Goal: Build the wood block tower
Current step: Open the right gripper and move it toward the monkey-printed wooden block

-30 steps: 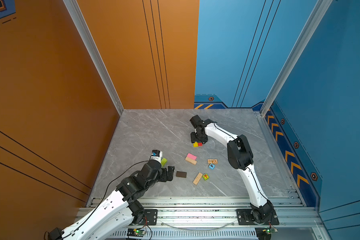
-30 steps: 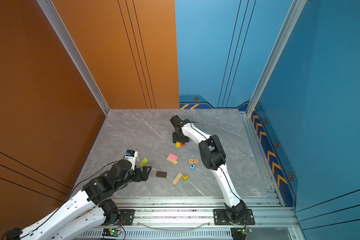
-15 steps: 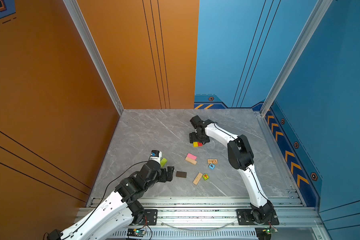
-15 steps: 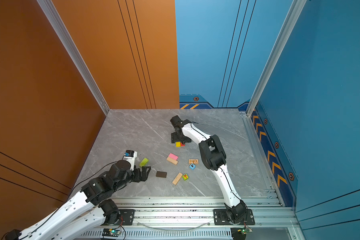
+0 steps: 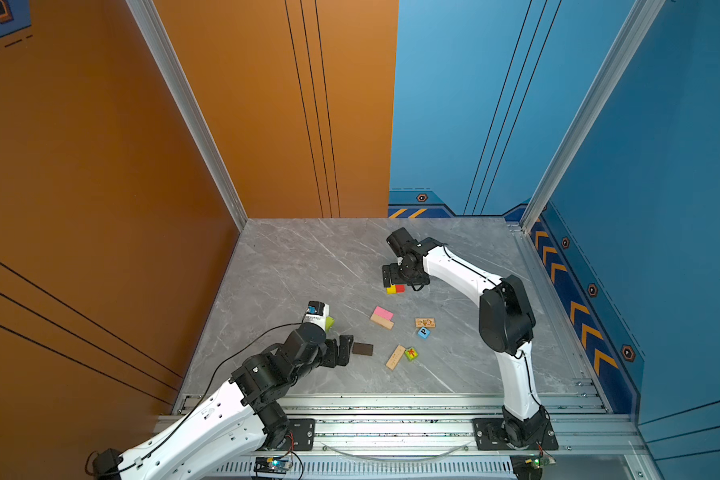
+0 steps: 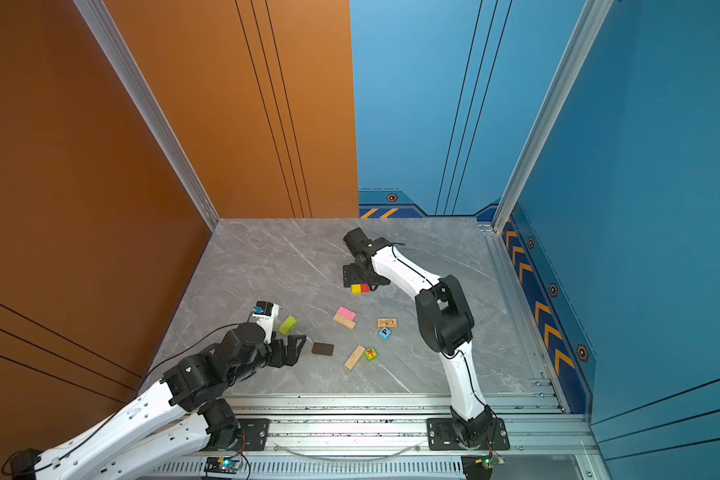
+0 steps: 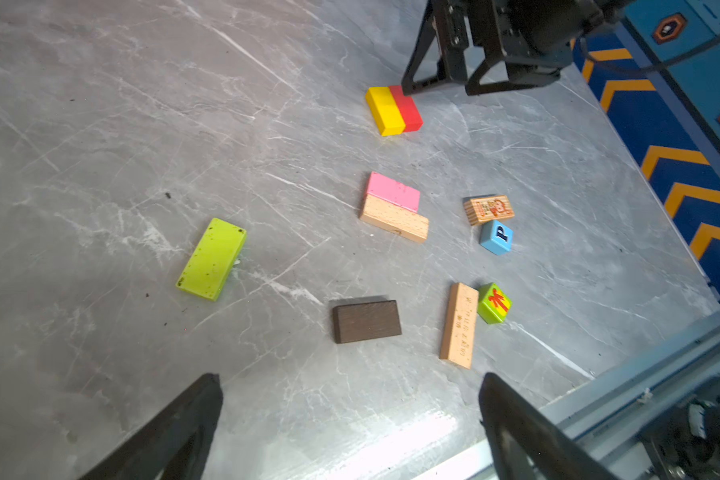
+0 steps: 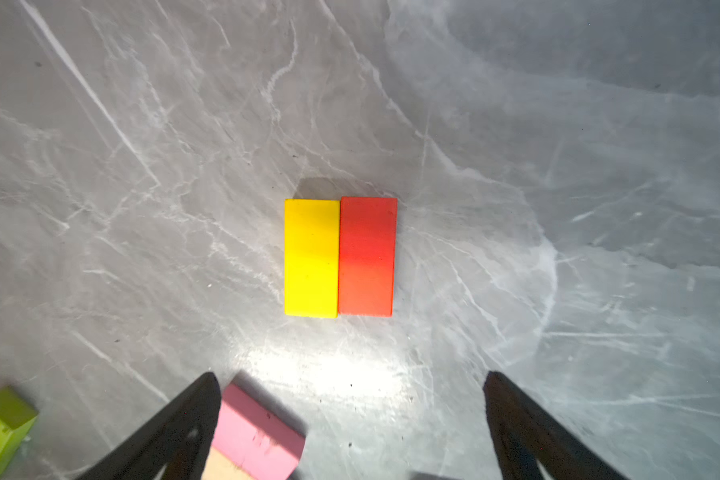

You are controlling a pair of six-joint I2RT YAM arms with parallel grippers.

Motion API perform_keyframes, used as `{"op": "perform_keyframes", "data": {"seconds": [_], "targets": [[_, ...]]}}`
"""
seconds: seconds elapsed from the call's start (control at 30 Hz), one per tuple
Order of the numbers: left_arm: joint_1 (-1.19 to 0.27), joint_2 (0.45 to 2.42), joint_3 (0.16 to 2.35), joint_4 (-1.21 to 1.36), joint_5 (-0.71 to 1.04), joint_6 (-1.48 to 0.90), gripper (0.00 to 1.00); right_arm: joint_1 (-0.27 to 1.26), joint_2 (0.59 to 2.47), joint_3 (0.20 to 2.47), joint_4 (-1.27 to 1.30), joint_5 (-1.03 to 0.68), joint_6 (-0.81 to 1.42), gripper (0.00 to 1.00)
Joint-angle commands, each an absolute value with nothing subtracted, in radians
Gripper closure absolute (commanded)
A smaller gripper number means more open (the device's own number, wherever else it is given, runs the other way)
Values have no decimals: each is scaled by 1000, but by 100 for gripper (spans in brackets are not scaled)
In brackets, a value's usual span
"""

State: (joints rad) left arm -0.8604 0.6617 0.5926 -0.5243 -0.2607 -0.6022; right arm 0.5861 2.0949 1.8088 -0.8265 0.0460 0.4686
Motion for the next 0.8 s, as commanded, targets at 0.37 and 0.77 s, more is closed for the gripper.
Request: {"op": "perform_keyframes", "data": {"seconds": [0.37,0.77], "targets": [[-1311,706,615,-532,-625,-724,2,587,1708,1355,-767,152,519,0],[-1535,738,554,-533,-803,-831,2,639,1526,1120,-739,171,588,0]]}}
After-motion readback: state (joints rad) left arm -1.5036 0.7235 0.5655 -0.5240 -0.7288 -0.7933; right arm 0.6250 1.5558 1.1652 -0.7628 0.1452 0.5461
